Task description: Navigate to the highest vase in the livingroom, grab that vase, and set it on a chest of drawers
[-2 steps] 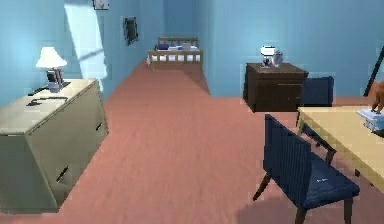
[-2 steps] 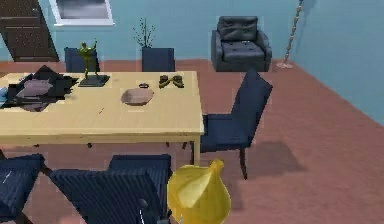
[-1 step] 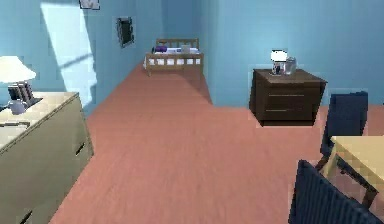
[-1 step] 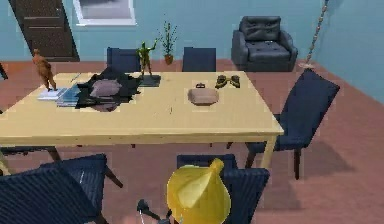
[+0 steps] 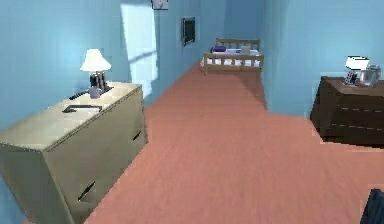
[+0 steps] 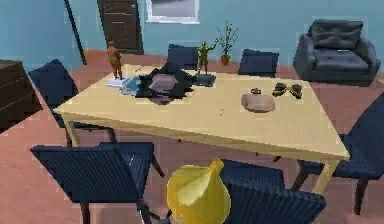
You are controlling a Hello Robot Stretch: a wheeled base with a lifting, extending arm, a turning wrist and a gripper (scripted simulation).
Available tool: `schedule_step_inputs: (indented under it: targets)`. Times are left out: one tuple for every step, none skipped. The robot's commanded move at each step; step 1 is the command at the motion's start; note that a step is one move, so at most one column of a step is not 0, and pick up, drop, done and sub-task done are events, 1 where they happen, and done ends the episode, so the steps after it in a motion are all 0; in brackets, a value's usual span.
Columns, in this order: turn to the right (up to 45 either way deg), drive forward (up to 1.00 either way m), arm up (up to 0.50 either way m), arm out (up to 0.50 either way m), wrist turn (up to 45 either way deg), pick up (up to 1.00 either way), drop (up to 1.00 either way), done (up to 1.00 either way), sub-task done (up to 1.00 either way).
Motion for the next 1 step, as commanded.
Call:
schedule_step_inputs:
  targets:
    - [0.0, 1.0, 0.0, 0.0, 0.0, 0.0, 0.0, 0.0, 0.0]
